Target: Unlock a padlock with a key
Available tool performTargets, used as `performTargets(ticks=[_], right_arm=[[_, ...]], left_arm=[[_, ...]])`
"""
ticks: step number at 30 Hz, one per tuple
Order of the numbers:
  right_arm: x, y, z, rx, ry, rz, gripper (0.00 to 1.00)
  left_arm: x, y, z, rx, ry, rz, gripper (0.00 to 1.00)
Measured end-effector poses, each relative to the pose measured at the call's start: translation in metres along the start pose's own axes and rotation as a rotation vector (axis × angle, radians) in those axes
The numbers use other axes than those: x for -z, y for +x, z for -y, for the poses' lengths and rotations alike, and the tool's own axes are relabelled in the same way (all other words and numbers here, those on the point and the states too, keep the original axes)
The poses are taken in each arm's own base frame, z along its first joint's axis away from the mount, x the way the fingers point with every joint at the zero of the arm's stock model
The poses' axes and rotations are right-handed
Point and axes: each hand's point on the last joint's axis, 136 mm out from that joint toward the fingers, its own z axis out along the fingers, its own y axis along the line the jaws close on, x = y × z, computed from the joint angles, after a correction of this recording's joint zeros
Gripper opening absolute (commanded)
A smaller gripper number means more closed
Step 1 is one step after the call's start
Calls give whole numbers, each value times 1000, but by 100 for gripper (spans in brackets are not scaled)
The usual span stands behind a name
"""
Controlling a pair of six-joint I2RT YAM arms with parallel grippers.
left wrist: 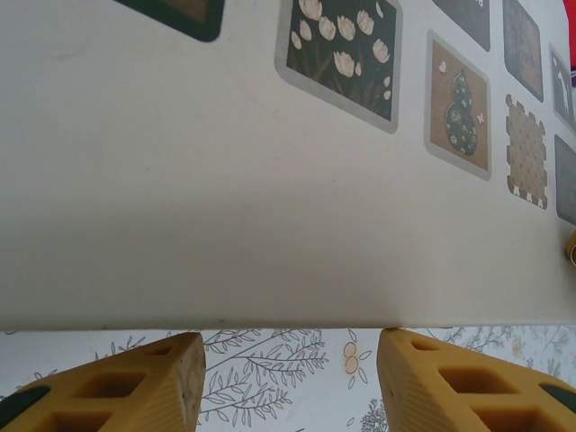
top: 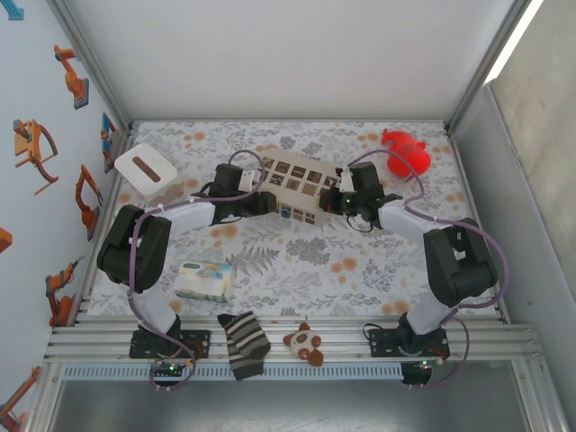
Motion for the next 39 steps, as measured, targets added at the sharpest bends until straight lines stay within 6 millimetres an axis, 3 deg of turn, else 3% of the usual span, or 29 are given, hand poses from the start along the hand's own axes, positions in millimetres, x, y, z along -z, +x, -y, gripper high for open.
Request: performTargets(ticks=[4, 9, 14, 19, 26, 39], right_arm=[[0, 0, 1, 6, 3, -4, 0], [0, 1, 1, 14, 4, -5, 0], [0, 1, 1, 16, 5, -5, 0], [0, 0, 1, 15, 7, -4, 0], [0, 0, 2, 15, 8, -4, 0], [0, 1, 2, 16, 8, -4, 0]], left_arm=[[2, 3, 0, -31, 6, 11, 54], [9, 30, 0, -60, 28, 12, 54], [3, 49, 7, -97, 61, 14, 54], [-5, 49, 21, -150, 112, 65, 54], [-22, 50, 13, -162, 129, 107, 54], [-35, 41, 13, -187, 159, 164, 52]])
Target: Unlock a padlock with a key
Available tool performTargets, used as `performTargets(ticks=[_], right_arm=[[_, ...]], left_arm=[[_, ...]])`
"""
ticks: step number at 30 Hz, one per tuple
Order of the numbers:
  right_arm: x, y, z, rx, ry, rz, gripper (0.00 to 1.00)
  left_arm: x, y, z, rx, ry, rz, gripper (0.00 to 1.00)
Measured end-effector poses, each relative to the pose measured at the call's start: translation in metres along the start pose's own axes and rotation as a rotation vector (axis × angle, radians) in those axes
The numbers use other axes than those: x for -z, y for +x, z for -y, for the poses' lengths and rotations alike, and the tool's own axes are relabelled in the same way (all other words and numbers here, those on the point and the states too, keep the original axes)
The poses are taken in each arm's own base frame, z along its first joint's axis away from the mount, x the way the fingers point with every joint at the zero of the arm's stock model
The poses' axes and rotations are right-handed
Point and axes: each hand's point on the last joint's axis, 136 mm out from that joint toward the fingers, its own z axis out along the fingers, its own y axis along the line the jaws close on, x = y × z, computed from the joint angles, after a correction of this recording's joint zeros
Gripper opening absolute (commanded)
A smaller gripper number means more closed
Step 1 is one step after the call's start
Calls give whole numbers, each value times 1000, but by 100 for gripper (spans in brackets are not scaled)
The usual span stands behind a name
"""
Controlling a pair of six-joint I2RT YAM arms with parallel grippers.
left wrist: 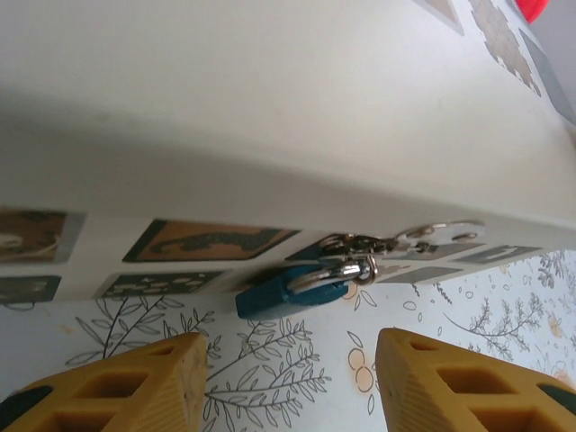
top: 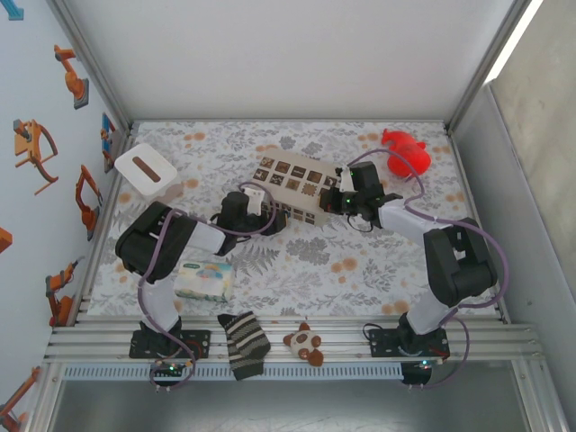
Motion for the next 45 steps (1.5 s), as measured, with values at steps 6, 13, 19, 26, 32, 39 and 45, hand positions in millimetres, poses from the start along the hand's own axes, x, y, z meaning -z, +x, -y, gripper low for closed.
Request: performTargets(ticks=[6, 13, 19, 26, 32, 39, 45], right_arm=[[0, -1, 0, 1, 2, 3, 0], [0, -3, 3, 6, 16, 17, 0], [0, -4, 3, 7, 16, 18, 0], [0, -4, 3, 8, 15, 20, 0], [0, -4, 2, 10, 14, 23, 0], [-1, -4, 3, 12, 12, 28, 0], [-1, -5, 3, 15, 9, 36, 0]], left_arm=[[-11, -8, 0, -6, 8, 8, 51], [-19, -13, 2, -10, 21, 7, 50], [-23, -10, 13, -19, 39, -9, 47], [-26, -9, 18, -7, 42, -22, 45], [-28, -10, 16, 26, 27, -25, 42], [-32, -10, 12, 77, 2, -15, 41], [-35, -12, 11, 109, -7, -2, 37]])
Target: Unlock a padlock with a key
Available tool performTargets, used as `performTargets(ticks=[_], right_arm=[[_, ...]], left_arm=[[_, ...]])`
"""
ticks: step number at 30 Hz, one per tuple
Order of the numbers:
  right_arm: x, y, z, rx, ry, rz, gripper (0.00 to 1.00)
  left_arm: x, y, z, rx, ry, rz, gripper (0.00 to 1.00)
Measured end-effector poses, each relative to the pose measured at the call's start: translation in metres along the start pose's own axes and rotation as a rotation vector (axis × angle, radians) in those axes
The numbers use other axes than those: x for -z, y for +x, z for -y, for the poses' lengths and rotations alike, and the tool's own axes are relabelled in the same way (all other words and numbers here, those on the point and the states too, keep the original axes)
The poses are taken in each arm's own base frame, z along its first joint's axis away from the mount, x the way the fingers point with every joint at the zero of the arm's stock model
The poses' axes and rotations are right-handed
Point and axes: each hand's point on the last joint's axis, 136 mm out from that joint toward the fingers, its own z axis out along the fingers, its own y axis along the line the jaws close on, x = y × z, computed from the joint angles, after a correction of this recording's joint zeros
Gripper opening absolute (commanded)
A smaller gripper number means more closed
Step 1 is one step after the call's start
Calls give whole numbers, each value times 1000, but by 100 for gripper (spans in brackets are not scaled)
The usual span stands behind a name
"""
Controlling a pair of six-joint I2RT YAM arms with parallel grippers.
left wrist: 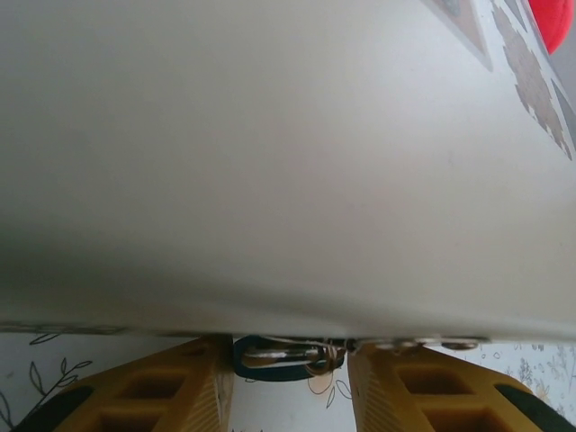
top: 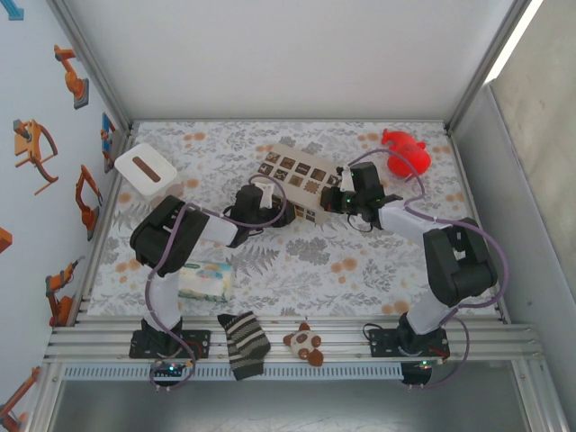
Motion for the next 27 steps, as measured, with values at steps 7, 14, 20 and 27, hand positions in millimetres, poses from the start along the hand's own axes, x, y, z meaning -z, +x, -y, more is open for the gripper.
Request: performTargets(ticks=[7, 14, 20, 27], right_arm=[[0, 0, 0, 1, -1, 2, 0], [1, 0, 0, 4, -3, 6, 0], [9, 0, -4, 22, -4, 7, 0], [49, -9, -30, 135, -41, 90, 0]], left_arm=[[-1, -2, -1, 12, -2, 12, 32], [-1, -3, 0, 12, 0, 19, 29], [-1, -3, 1, 12, 1, 20, 28], [2, -6, 4, 26, 6, 20, 27]])
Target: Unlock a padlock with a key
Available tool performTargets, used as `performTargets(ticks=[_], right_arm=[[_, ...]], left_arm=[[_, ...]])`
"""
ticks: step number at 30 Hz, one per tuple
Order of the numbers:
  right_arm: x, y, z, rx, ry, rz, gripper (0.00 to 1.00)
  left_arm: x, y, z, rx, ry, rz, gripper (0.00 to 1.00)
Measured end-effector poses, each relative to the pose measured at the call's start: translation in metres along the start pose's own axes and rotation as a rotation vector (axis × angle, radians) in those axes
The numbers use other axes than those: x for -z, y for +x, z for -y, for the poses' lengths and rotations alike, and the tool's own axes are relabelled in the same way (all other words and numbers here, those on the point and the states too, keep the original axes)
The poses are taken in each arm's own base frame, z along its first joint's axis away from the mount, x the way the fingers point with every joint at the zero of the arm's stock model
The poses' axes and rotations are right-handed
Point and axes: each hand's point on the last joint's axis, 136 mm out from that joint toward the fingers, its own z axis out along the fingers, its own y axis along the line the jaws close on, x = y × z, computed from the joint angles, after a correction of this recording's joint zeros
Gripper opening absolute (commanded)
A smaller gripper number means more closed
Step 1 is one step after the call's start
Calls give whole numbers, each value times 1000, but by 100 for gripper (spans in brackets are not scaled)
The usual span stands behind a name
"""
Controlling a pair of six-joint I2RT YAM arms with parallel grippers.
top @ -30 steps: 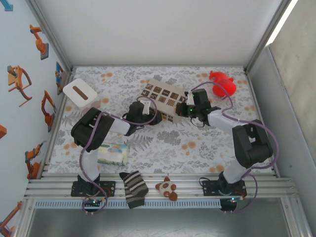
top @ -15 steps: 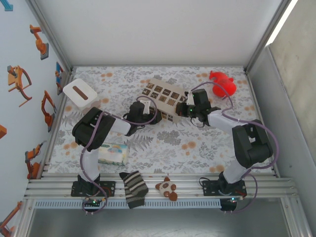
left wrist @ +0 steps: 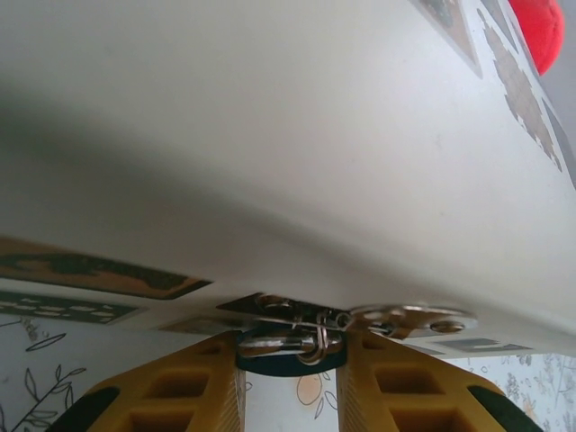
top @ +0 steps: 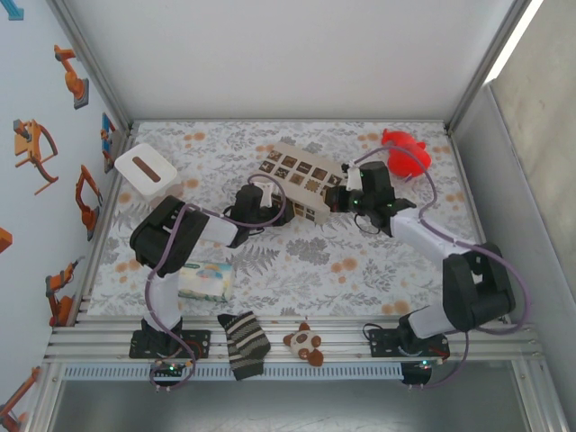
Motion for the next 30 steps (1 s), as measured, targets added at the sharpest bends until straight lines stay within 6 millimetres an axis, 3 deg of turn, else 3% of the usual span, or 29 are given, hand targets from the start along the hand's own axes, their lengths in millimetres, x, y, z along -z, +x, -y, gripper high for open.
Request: performTargets(ticks=[5, 9, 13, 20, 30], right_arm=[[17, 32, -2, 60, -14, -2, 0], [15, 80, -4, 121, -20, -67, 0], [13, 106, -12, 202, -36, -84, 0], [4, 125, -6, 324, -12, -59, 0], [-19, 123, -7, 461, 4, -11, 0]], left_arm=[[4, -1, 8, 17, 15, -12, 27], [8, 0, 15, 30, 28, -29, 27], [11, 2, 20, 43, 33, -49, 27], [11, 6, 25, 90, 35, -96, 27], [21, 0, 53, 106, 68, -148, 27]])
